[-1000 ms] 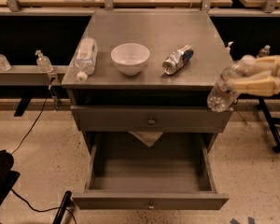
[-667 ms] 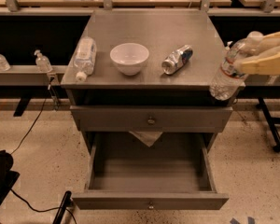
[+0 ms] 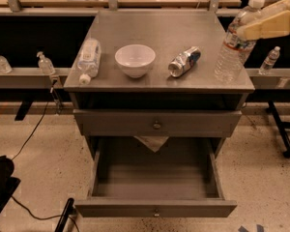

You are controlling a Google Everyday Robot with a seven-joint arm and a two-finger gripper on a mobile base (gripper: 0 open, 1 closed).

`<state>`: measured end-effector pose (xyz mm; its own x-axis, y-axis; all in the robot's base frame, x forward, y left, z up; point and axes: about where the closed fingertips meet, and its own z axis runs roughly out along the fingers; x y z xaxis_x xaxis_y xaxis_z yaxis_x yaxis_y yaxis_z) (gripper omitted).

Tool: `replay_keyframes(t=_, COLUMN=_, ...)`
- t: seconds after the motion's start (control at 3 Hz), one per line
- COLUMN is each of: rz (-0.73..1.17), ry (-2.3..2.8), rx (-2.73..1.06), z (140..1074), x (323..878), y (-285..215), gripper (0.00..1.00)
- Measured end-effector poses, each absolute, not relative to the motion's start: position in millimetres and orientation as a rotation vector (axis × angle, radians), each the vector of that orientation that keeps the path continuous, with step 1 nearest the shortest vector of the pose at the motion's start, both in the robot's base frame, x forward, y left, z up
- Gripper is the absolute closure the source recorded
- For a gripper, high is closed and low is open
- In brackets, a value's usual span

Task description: Pick water bottle from middle drawer and place on counter

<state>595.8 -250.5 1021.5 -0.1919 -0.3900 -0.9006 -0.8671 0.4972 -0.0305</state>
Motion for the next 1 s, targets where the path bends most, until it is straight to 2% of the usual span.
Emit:
replay_keyframes(t=0.67, rz=0.684, ry=1.954, rx=-0.836, z=999, x=664, y=-232, gripper=1.0)
replay_keyframes(t=1.0, rz=0.586, ry=1.975, rx=-0.749, z=981, x=692, y=-227, gripper=1.0)
